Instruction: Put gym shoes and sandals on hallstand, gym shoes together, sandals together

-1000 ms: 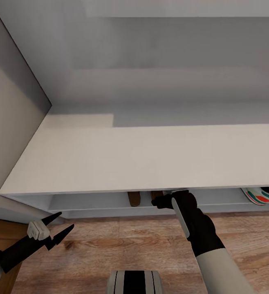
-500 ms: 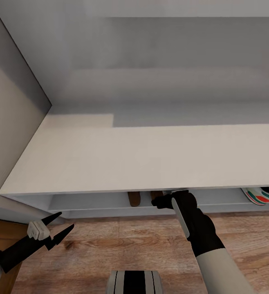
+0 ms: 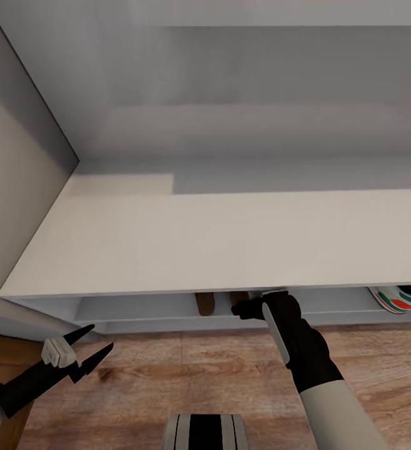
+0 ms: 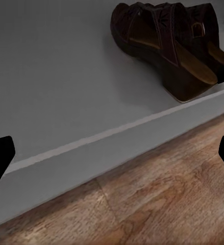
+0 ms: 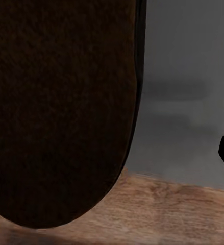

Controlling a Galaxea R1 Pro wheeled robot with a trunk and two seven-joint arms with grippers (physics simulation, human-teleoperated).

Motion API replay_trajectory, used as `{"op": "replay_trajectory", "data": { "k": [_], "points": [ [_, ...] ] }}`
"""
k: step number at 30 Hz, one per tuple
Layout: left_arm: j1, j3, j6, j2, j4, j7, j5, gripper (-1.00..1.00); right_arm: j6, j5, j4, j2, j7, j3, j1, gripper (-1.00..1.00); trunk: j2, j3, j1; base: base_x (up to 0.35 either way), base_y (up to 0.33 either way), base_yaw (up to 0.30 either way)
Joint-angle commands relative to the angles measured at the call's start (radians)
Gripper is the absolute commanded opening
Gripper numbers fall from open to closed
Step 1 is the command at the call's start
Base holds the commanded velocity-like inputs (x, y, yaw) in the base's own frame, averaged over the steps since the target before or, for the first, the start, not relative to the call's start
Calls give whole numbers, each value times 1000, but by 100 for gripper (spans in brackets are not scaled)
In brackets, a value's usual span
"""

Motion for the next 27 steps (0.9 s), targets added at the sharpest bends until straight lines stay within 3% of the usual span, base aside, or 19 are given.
{"op": "replay_trajectory", "data": {
  "k": [1,27],
  "points": [
    [0,0,0,0,0,0,0,100,0,0,0,0,0,0,0,100,0,0,0,-113,0,0],
    [0,-2,0,1,0,0,0,100,0,0,0,0,0,0,0,100,0,0,0,-316,0,0]
  ]
}}
